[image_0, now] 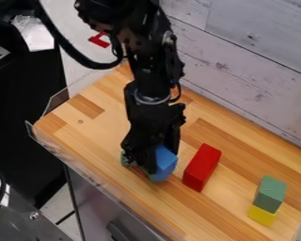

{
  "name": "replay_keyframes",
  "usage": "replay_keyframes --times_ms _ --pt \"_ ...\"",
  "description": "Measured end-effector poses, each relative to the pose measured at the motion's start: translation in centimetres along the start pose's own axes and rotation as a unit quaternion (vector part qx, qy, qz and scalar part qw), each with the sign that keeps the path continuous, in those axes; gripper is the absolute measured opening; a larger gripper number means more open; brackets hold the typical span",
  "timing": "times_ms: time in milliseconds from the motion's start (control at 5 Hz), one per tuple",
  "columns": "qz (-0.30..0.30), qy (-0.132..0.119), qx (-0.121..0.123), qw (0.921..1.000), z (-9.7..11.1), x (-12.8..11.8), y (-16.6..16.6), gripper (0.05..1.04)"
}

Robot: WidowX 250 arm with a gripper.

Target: Put the blue block on top of the arch

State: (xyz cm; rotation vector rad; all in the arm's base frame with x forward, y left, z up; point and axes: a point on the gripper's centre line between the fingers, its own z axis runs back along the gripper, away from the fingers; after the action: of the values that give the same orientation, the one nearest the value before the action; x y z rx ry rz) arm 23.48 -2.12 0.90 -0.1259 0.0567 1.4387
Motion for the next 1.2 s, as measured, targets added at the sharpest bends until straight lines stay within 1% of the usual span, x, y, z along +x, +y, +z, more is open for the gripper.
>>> replay_keyframes --times_ms 400,600,800,1200 --pt "0.038 -0.020 -0.004 0.9991 0.2 0.7 -0.6 0.578" --pt "0.054 -0.025 -0.009 0.9982 0.3 0.8 -0.8 0.578" --pt "0.077 -0.020 -0.019 0.9966 0.2 1.2 -0.8 0.578" --pt "0.093 -0.005 -0.030 0.9952 -0.1 1.7 -0.5 0.578"
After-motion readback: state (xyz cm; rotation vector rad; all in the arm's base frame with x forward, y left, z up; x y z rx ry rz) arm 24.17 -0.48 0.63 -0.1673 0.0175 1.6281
